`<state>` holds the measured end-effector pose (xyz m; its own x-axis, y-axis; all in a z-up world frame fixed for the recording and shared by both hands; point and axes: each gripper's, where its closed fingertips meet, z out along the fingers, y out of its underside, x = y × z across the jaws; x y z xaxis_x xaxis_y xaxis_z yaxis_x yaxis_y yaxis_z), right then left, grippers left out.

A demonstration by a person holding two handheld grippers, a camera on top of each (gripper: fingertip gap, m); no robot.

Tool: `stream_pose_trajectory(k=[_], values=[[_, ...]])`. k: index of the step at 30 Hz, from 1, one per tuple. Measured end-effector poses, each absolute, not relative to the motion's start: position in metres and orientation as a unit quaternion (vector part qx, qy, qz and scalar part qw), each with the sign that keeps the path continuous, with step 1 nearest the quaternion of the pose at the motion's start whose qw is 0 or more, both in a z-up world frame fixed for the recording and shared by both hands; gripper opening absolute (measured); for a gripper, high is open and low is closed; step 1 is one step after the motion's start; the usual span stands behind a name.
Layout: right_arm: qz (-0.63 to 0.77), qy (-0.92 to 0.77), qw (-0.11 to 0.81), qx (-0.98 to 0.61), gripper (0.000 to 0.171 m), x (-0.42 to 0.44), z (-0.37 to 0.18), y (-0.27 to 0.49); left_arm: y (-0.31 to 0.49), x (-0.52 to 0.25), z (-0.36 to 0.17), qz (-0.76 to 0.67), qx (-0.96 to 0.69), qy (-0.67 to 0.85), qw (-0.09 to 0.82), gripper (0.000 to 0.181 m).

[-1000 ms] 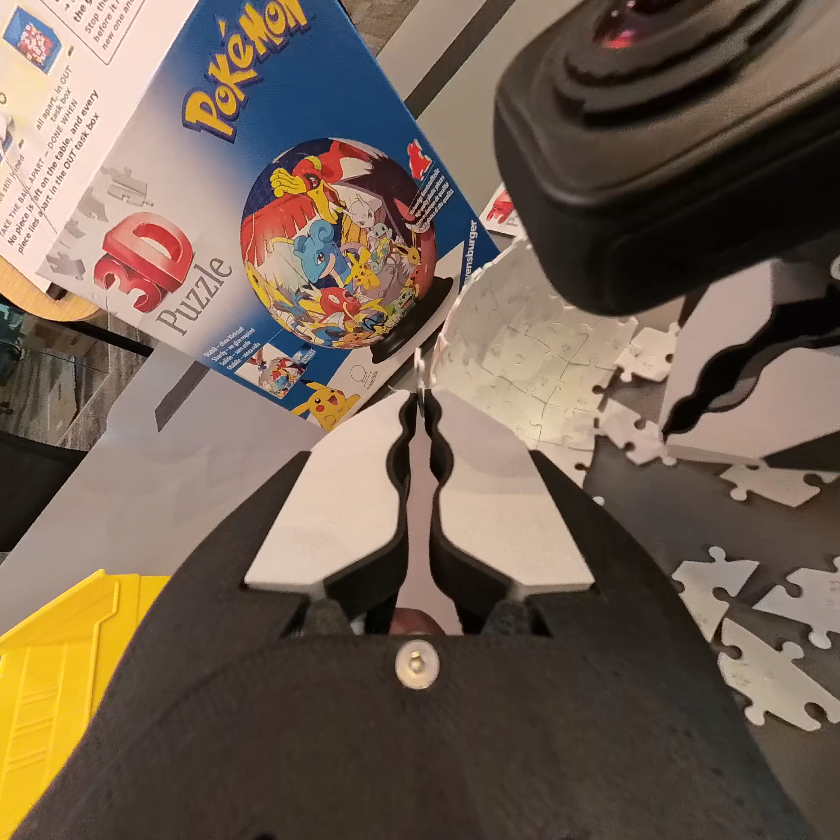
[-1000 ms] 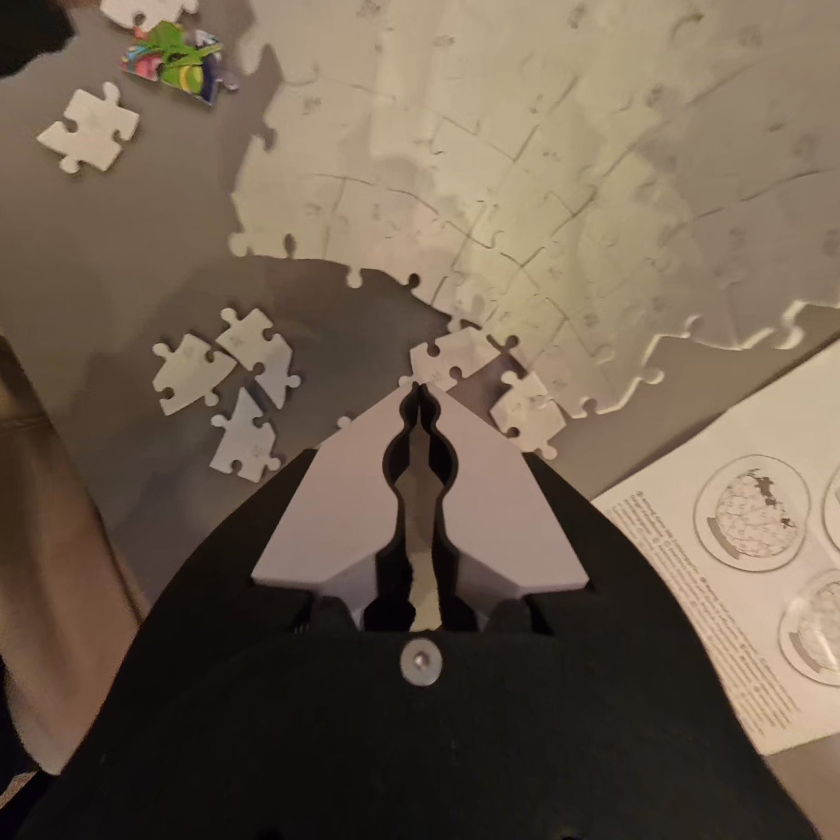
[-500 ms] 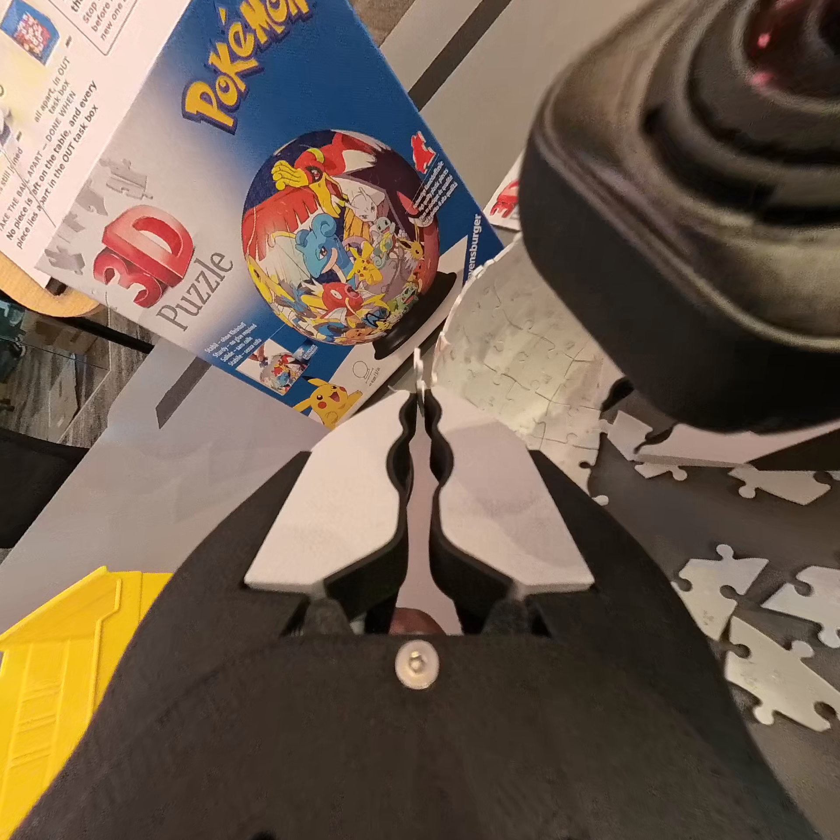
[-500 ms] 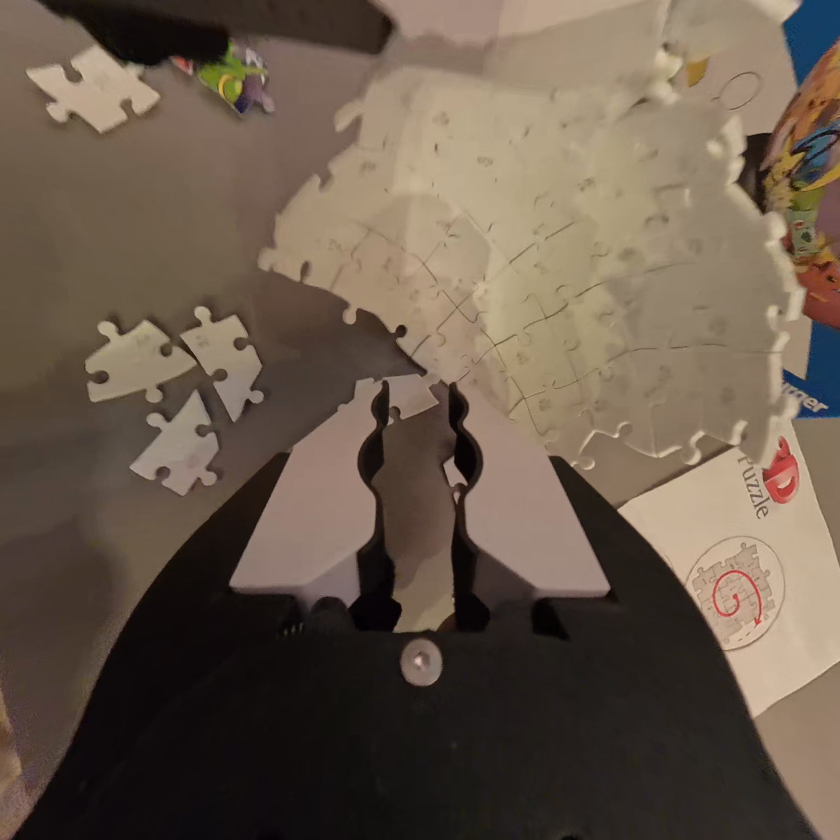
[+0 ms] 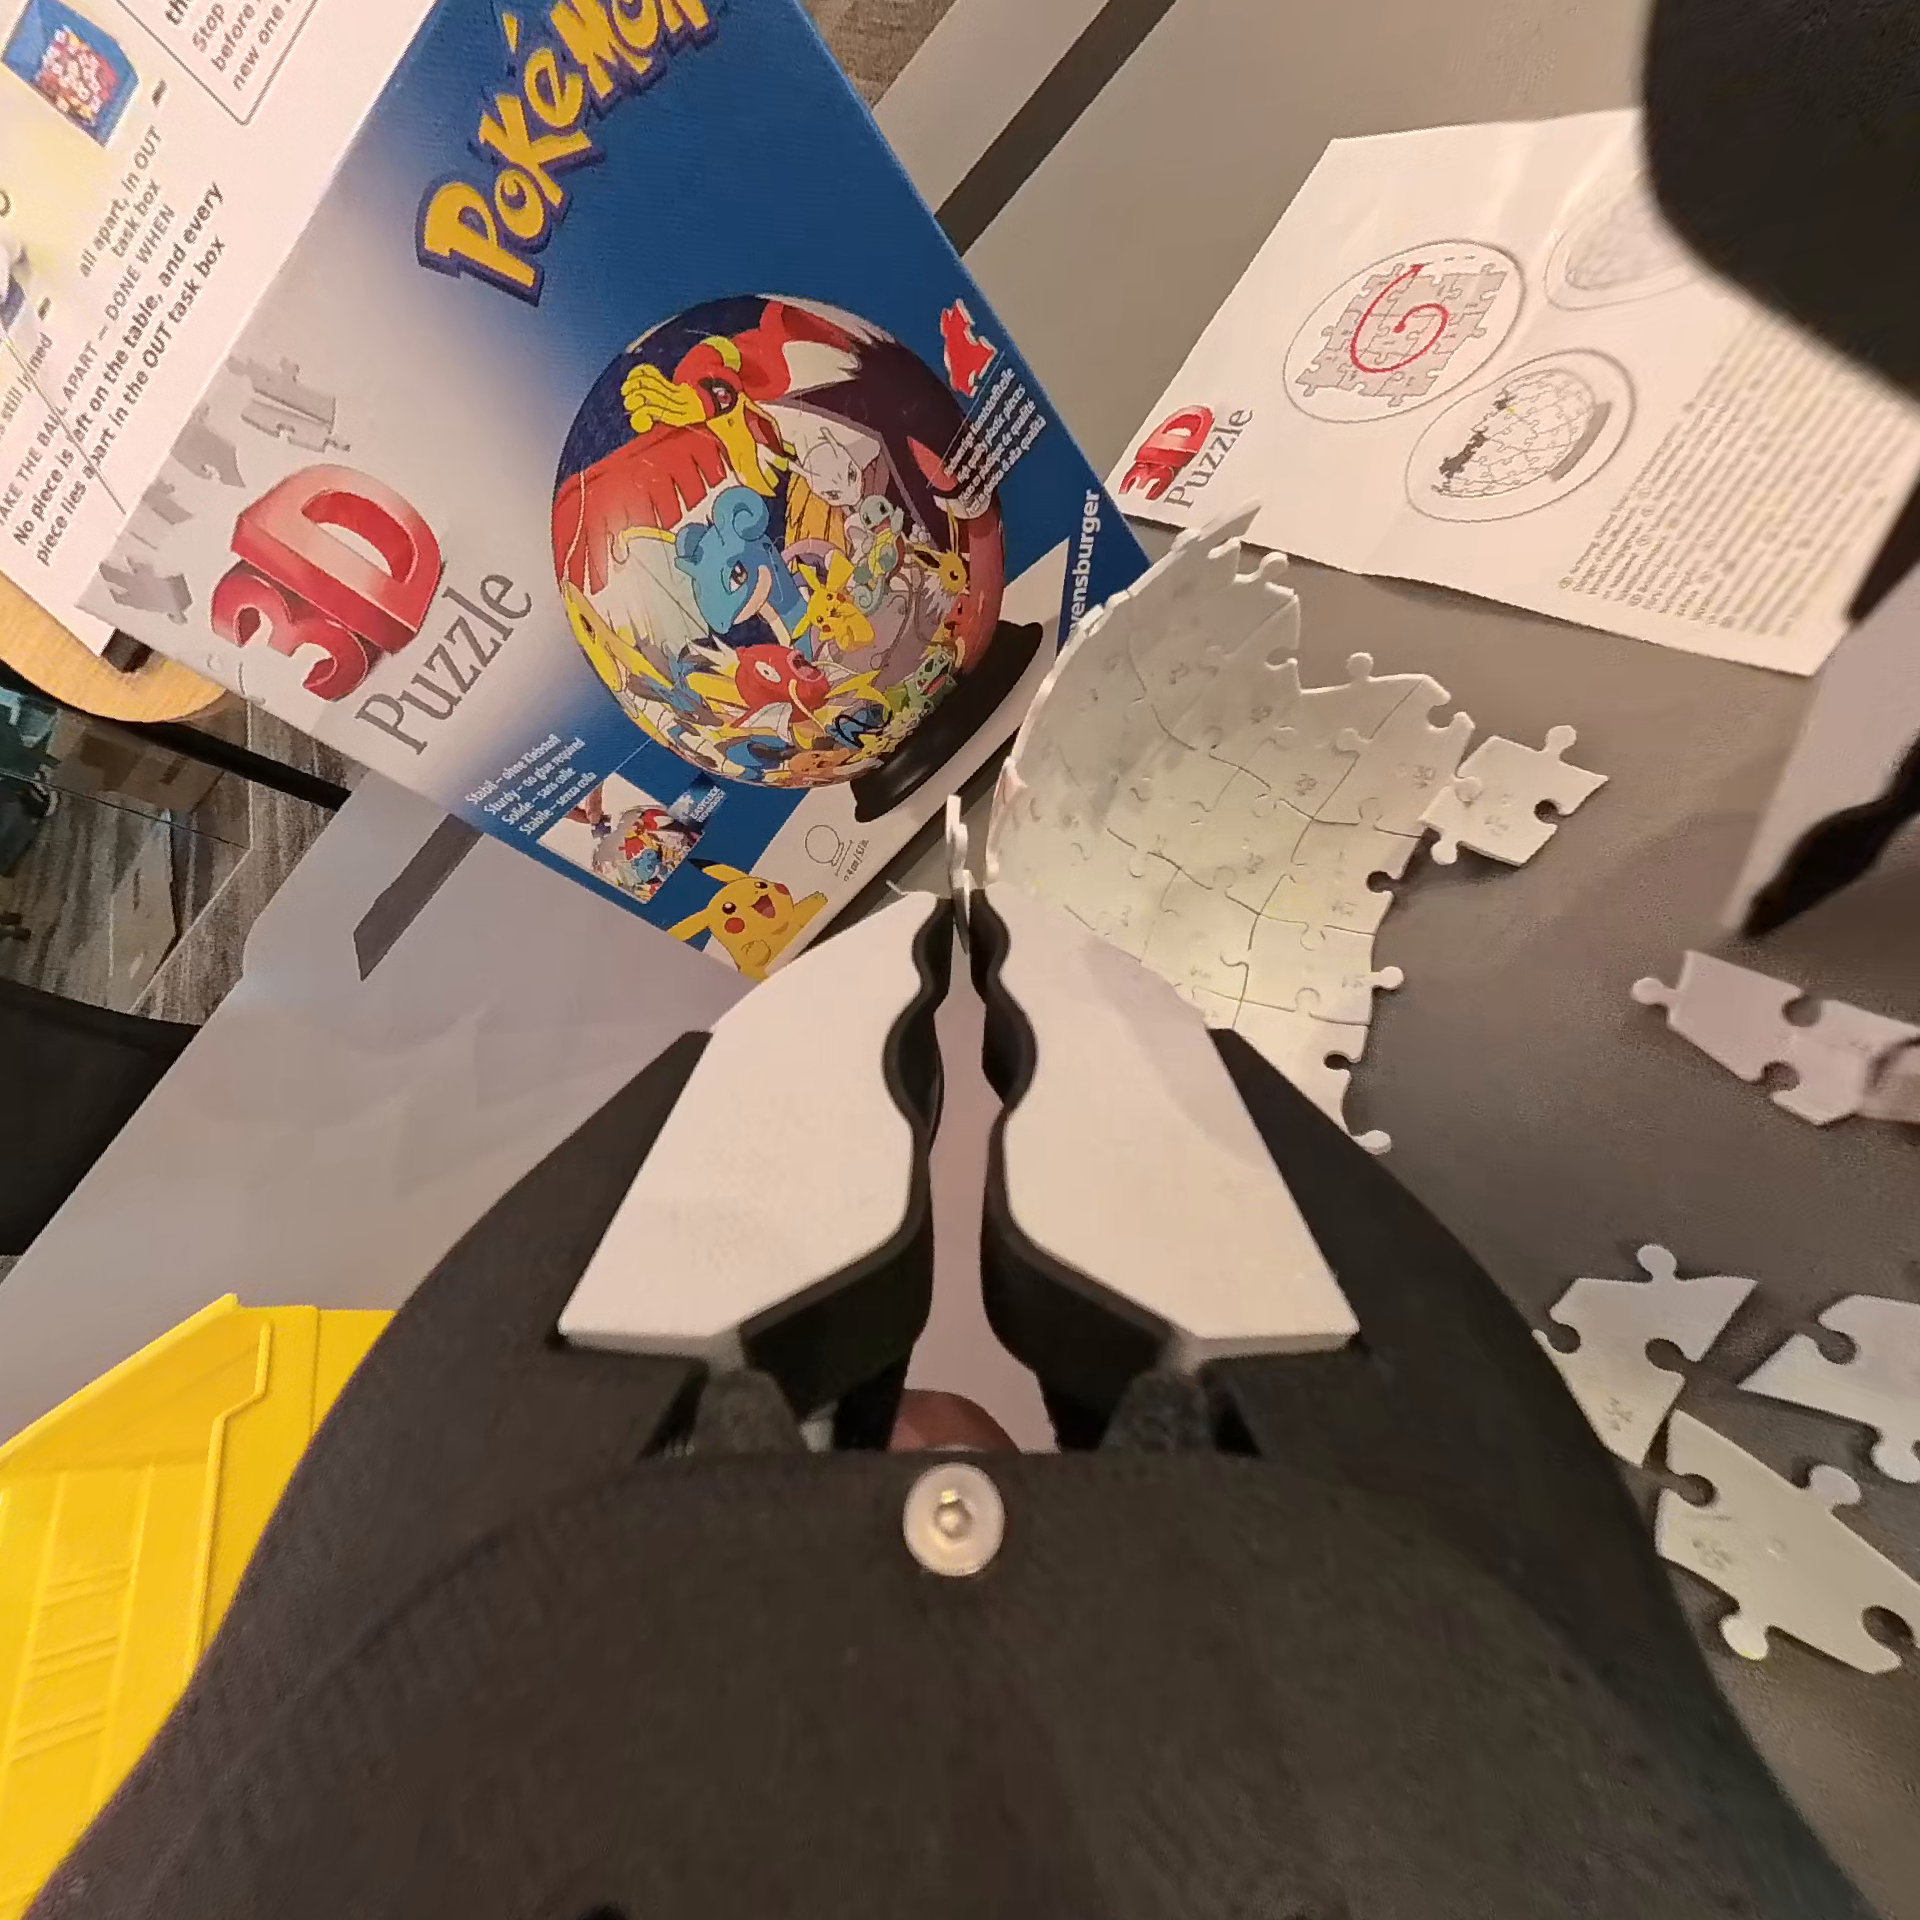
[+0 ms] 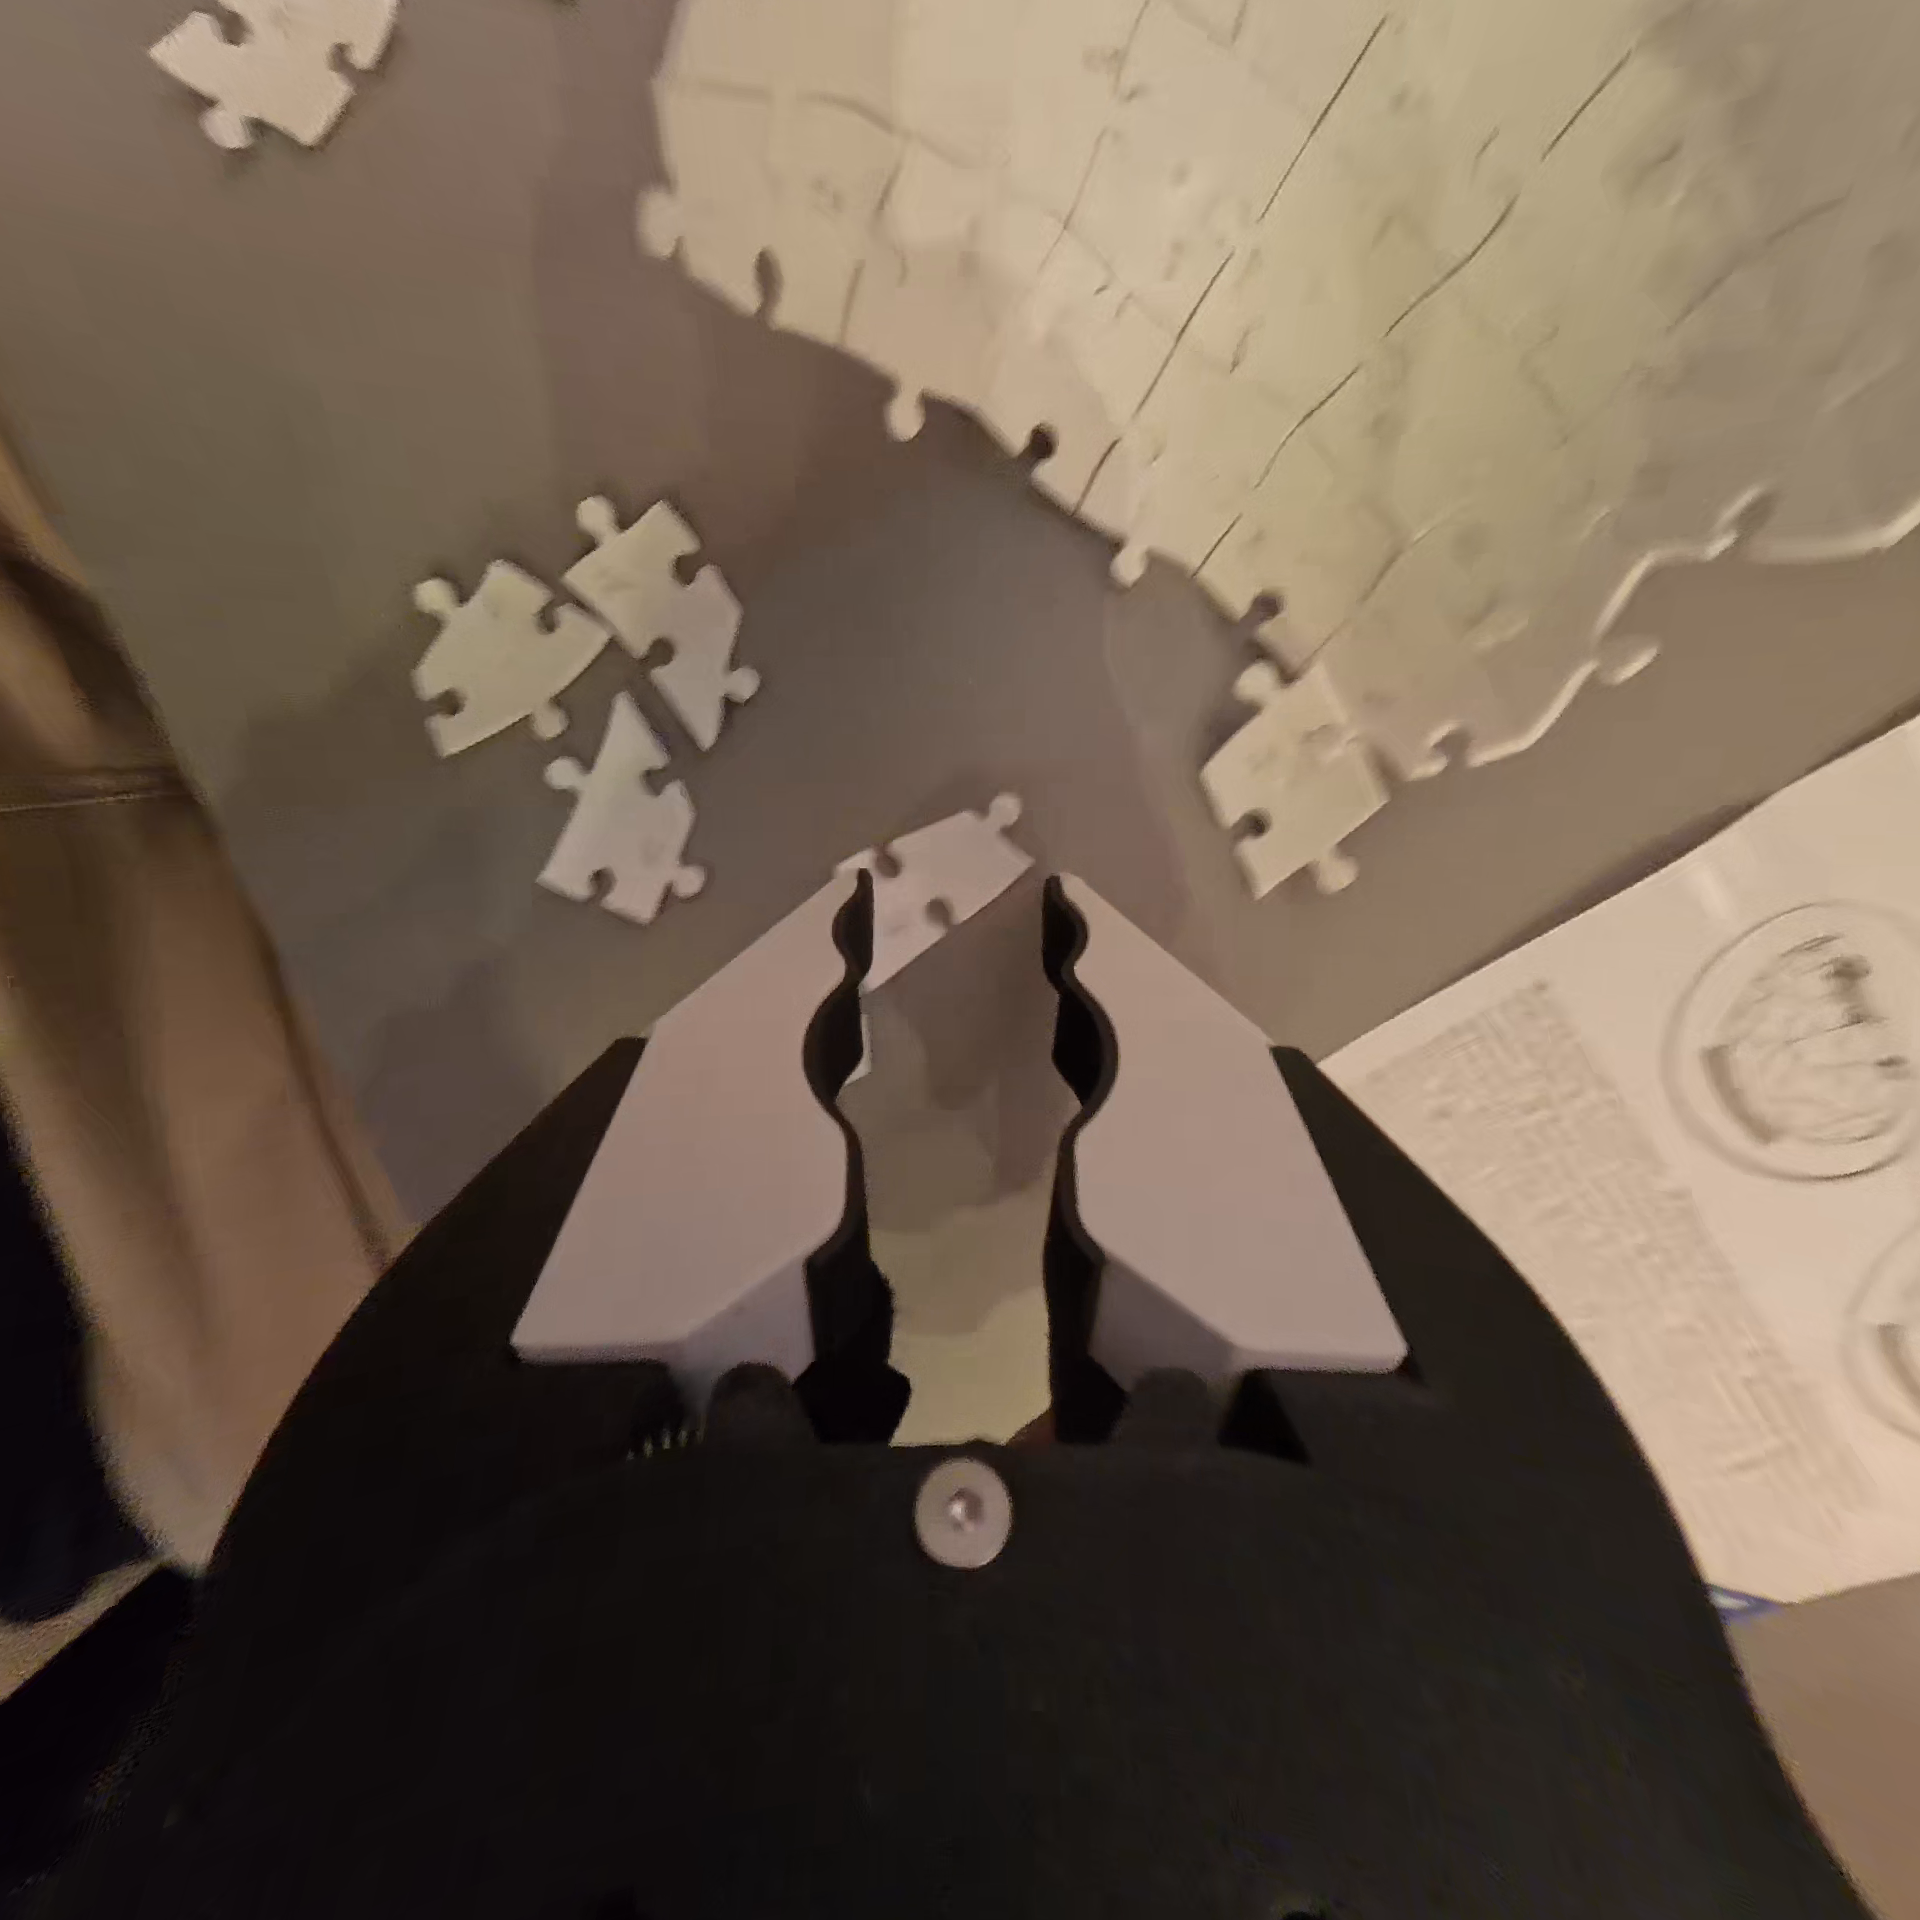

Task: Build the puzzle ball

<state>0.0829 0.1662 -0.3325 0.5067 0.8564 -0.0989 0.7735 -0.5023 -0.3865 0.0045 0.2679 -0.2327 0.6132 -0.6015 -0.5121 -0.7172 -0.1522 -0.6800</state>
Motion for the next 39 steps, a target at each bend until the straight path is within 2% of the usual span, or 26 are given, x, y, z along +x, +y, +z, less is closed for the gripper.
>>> stream_pose_trajectory(k=[3,7,10,14,20,26,30,39], values=[[0.147,-0.480,0.141,-0.853,0.036,0.096,-0.332,0.153,0.268,0.005,-0.233,0.059,-0.757,0.436,0.484,0.002],[0.118,-0.563,0.211,-0.791,0.025,0.094,-0.317,0.161,0.267,0.007,-0.233,0.059,-0.755,0.437,0.485,0.002],[0.094,-0.620,0.217,-0.748,0.019,0.090,-0.317,0.169,0.266,0.008,-0.232,0.061,-0.754,0.439,0.485,0.002],[0.077,-0.674,0.165,-0.716,0.027,0.095,-0.334,0.166,0.266,0.006,-0.232,0.065,-0.754,0.437,0.485,0.002],[0.100,-0.660,0.190,-0.720,0.044,0.077,-0.332,0.161,0.267,0.007,-0.232,0.063,-0.755,0.437,0.485,0.002],[0.098,-0.647,0.199,-0.729,0.038,0.085,-0.333,0.167,0.265,0.009,-0.234,0.061,-0.754,0.440,0.485,0.002],[0.114,-0.641,0.185,-0.736,0.016,0.084,-0.335,0.163,0.265,0.009,-0.233,0.060,-0.754,0.438,0.485,0.002],[0.115,-0.506,0.221,-0.826,0.015,0.086,-0.333,0.179,0.265,0.008,-0.234,0.058,-0.755,0.436,0.487,0.002]])
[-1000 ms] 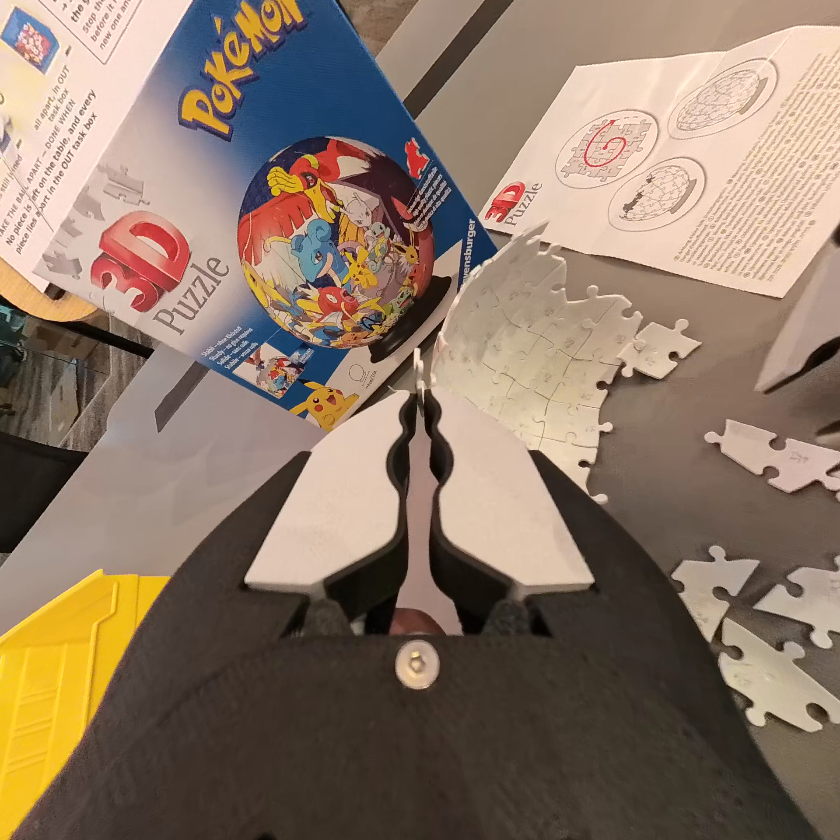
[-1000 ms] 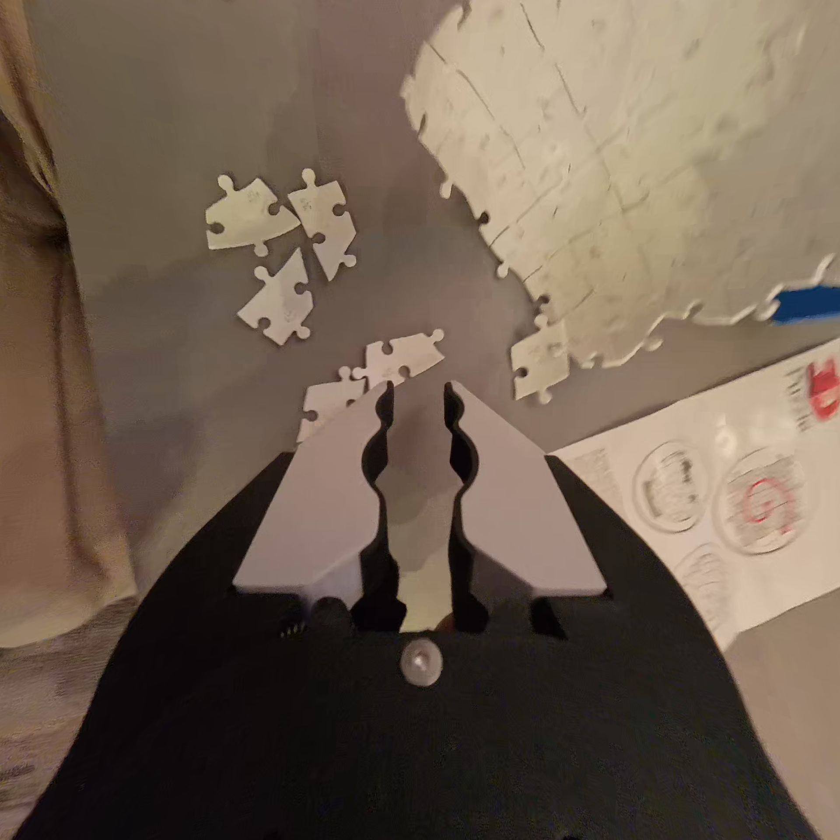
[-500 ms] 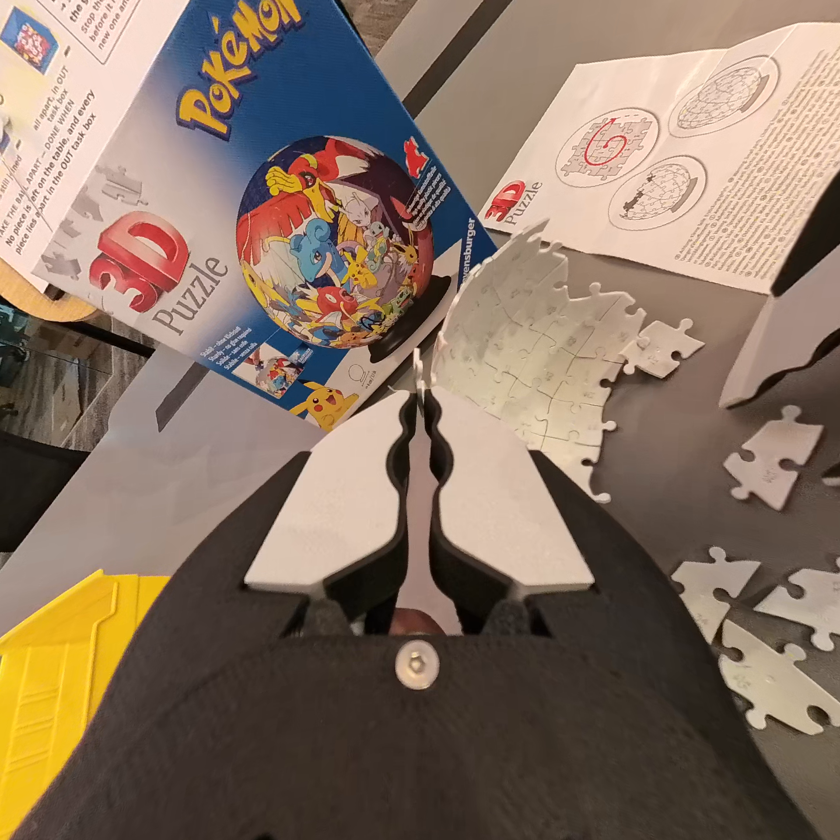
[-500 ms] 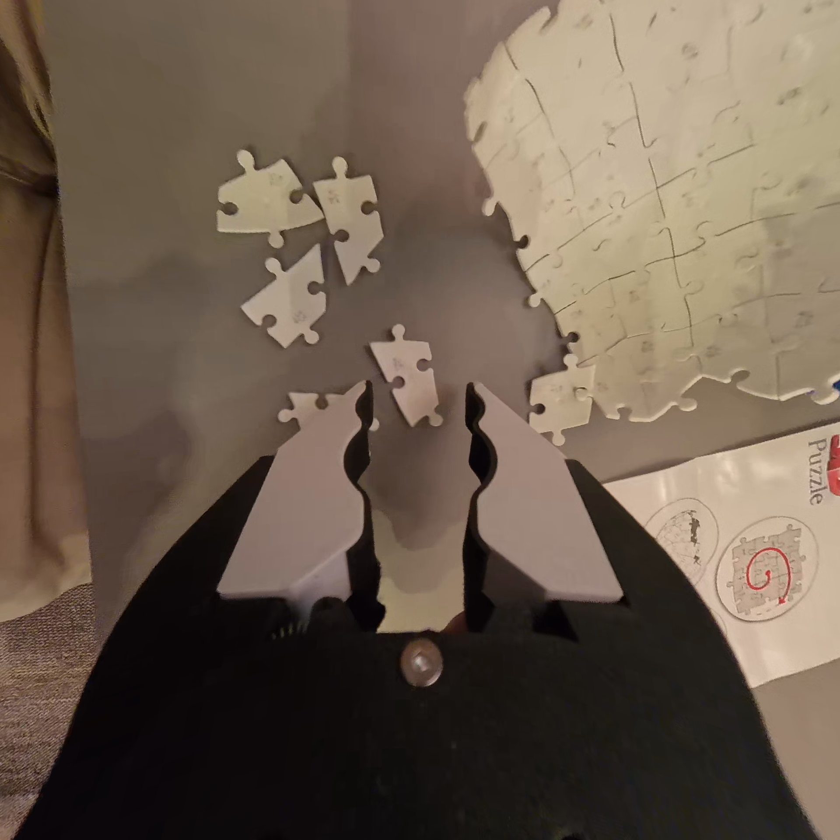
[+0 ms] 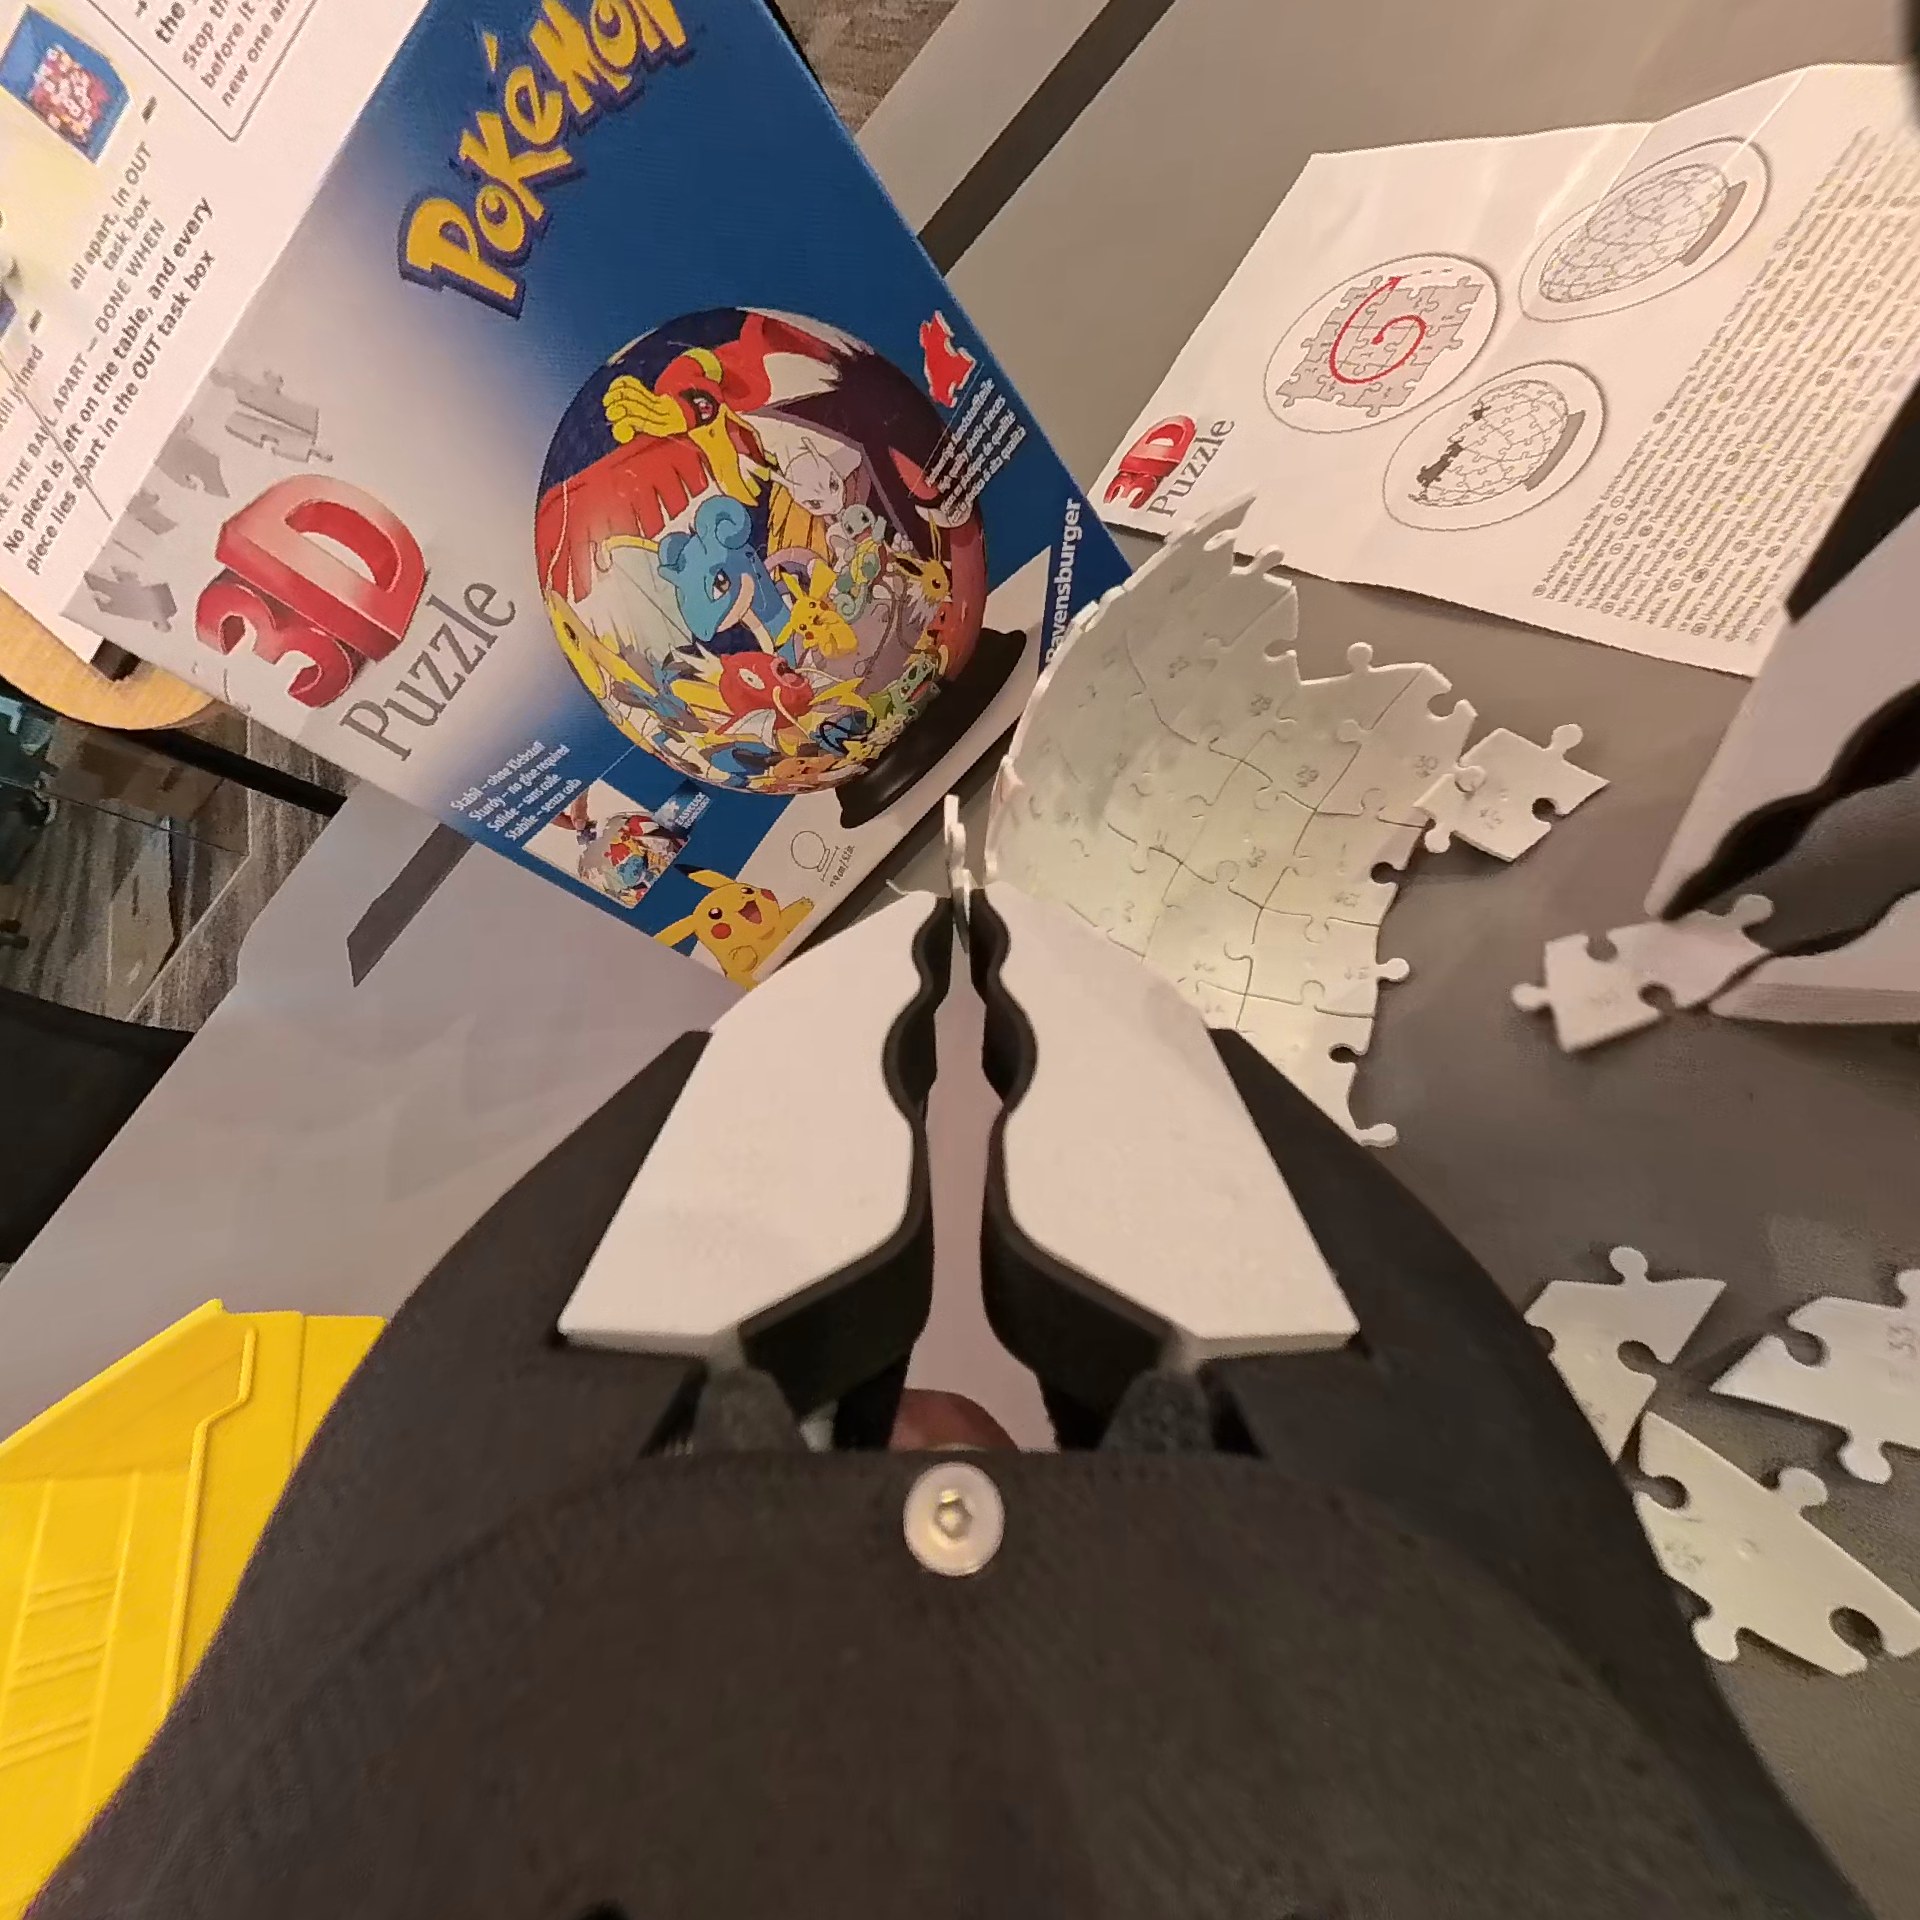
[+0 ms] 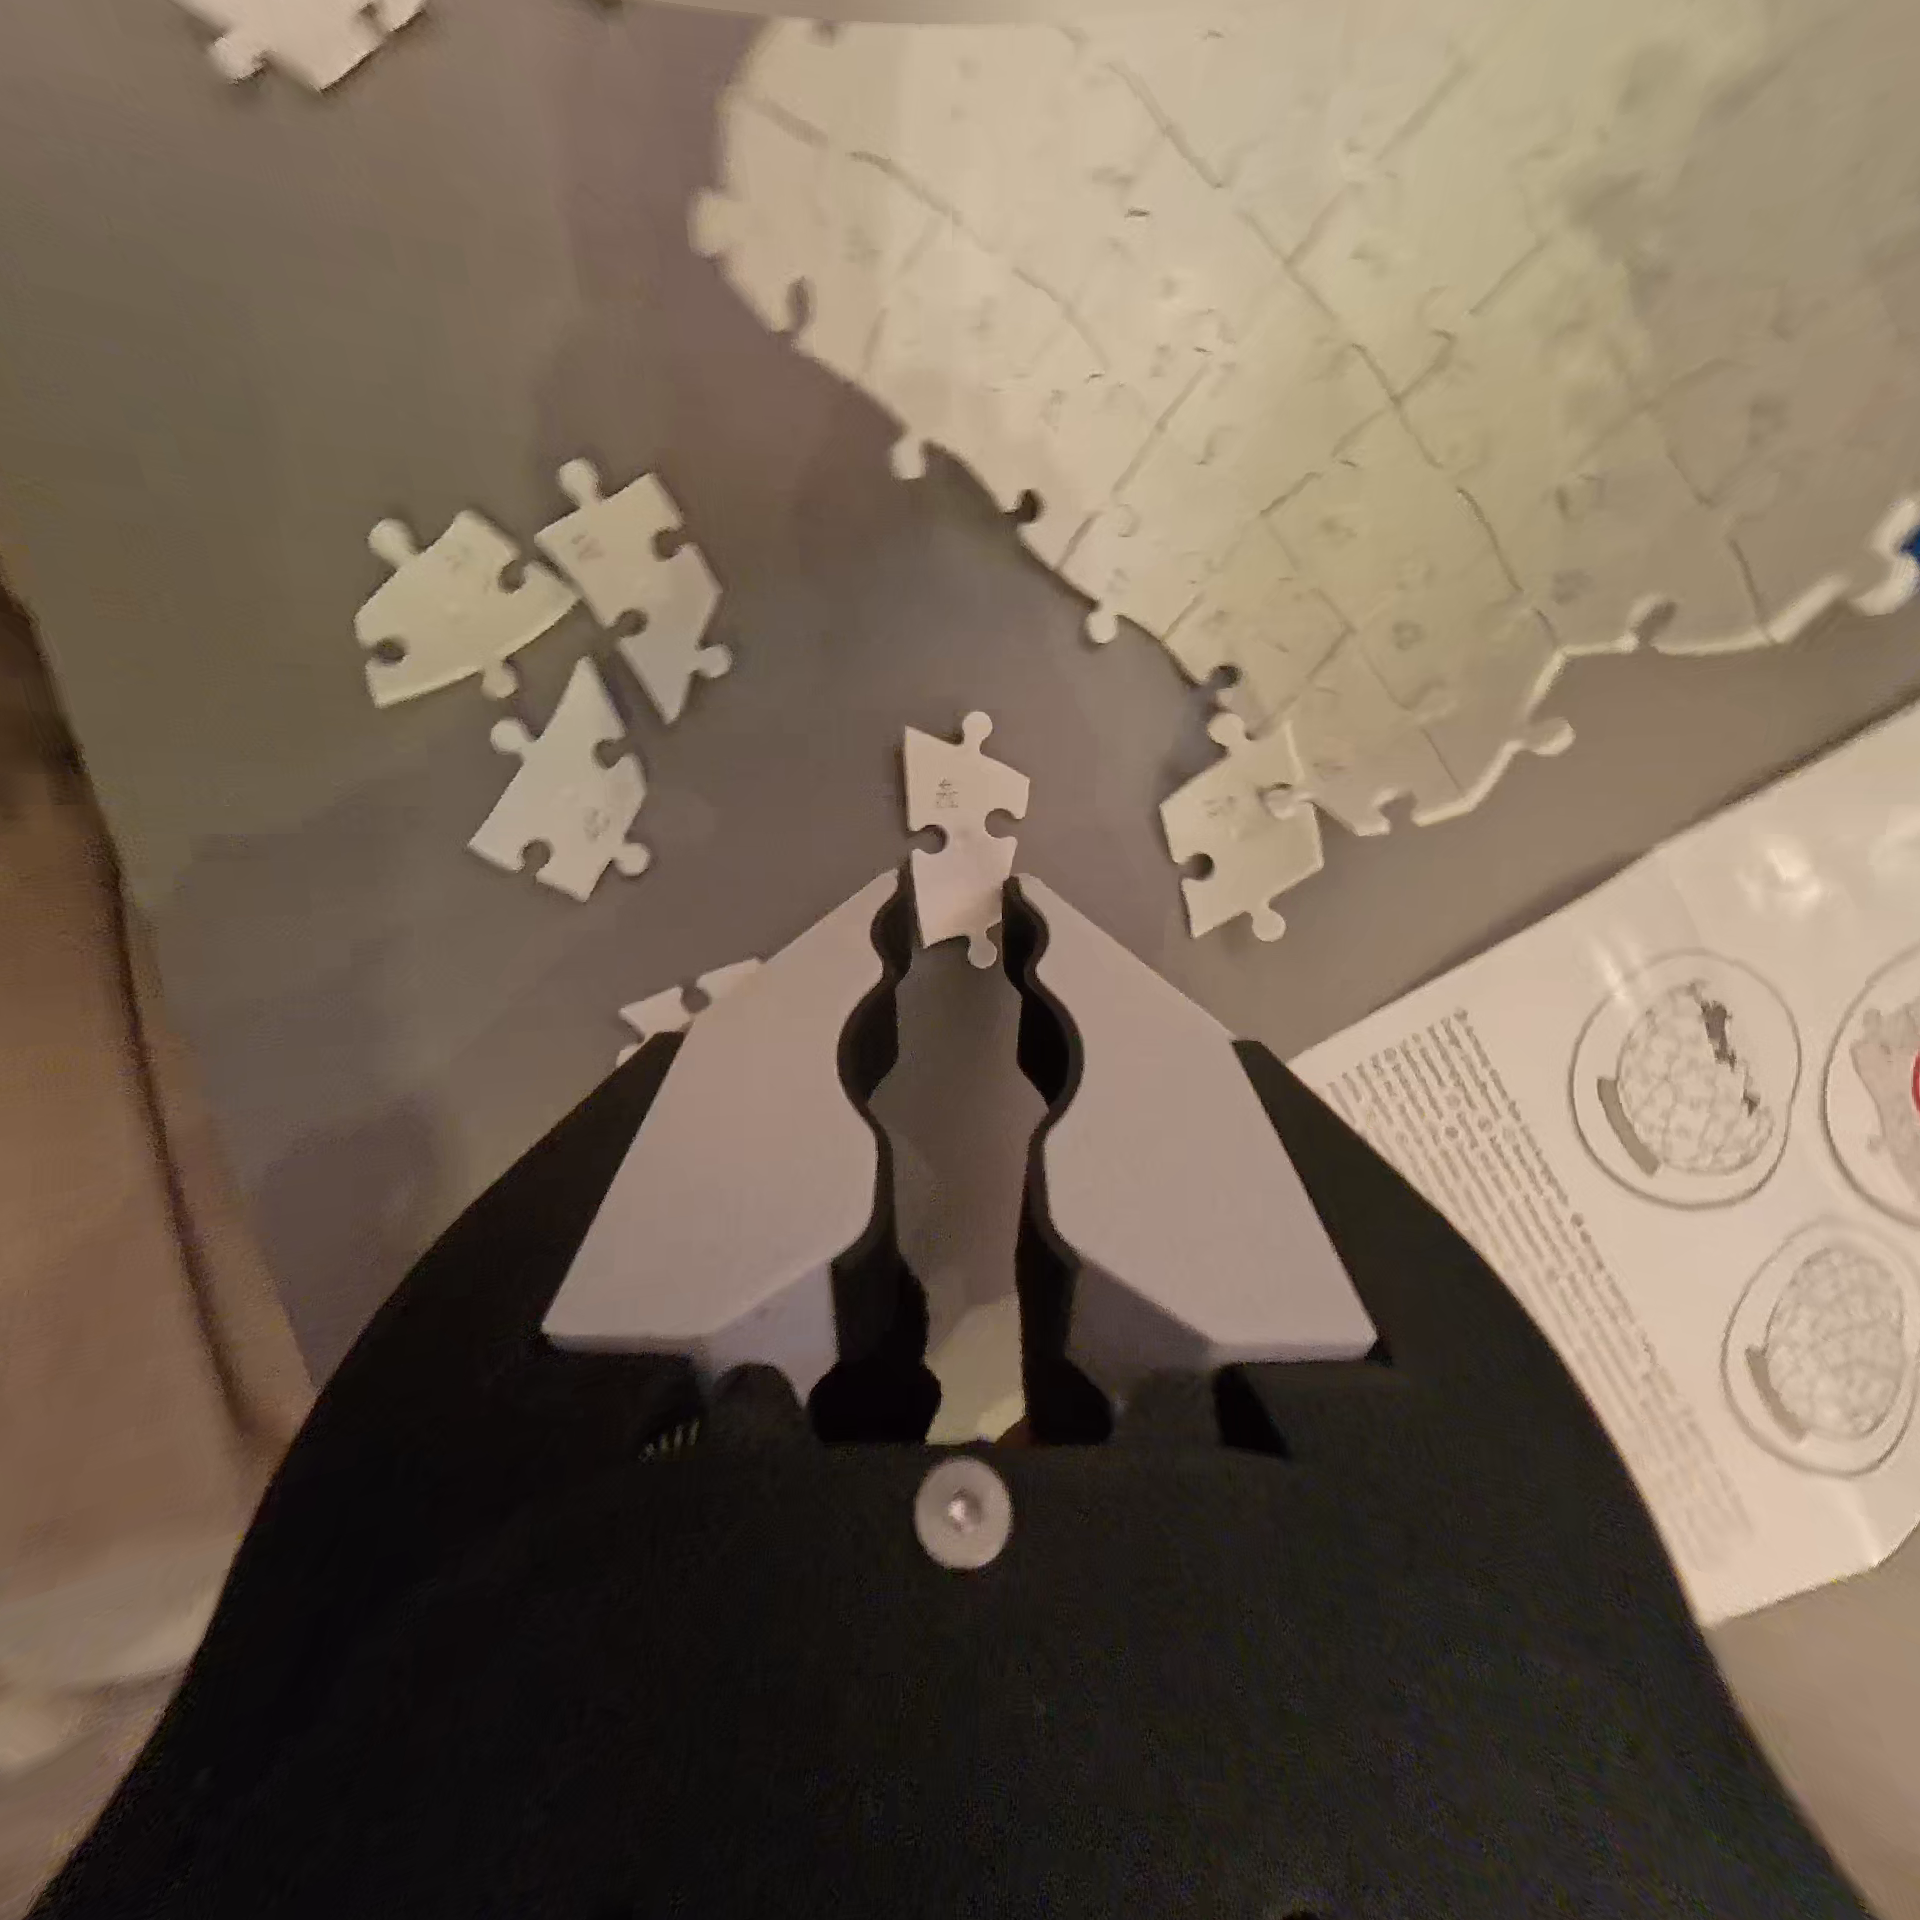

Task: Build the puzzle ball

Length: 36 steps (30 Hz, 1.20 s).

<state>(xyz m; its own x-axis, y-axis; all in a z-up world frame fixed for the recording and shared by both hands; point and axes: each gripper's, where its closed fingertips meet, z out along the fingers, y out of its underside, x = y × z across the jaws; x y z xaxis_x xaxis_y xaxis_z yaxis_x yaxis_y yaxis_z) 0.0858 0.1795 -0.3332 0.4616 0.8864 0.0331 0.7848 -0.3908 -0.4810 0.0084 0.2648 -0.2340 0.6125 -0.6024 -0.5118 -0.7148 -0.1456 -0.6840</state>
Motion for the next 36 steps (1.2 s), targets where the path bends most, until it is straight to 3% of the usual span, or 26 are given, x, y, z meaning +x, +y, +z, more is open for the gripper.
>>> stream_pose_trajectory(k=[5,6,11,15,21,27,36], values=[[0.109,-0.410,0.248,-0.871,0.014,0.082,-0.329,0.196,0.264,0.009,-0.234,0.056,-0.754,0.436,0.488,0.002],[0.097,-0.393,0.256,-0.878,0.000,0.084,-0.329,0.202,0.264,0.009,-0.234,0.056,-0.754,0.436,0.489,0.002],[0.069,-0.369,0.257,-0.891,0.000,0.086,-0.332,0.206,0.263,0.009,-0.234,0.056,-0.753,0.437,0.489,0.002],[0.084,-0.370,0.256,-0.889,0.011,0.080,-0.330,0.202,0.263,0.009,-0.234,0.055,-0.753,0.437,0.489,0.002],[0.001,-0.473,0.279,-0.836,0.010,0.092,-0.328,0.212,0.262,0.011,-0.233,0.054,-0.751,0.438,0.491,0.002],[0.068,-0.448,0.233,-0.861,0.005,0.091,-0.333,0.204,0.262,0.012,-0.232,0.055,-0.751,0.439,0.491,0.002],[0.068,-0.479,0.244,-0.841,0.019,0.093,-0.332,0.200,0.261,0.013,-0.232,0.055,-0.749,0.442,0.491,0.002]])
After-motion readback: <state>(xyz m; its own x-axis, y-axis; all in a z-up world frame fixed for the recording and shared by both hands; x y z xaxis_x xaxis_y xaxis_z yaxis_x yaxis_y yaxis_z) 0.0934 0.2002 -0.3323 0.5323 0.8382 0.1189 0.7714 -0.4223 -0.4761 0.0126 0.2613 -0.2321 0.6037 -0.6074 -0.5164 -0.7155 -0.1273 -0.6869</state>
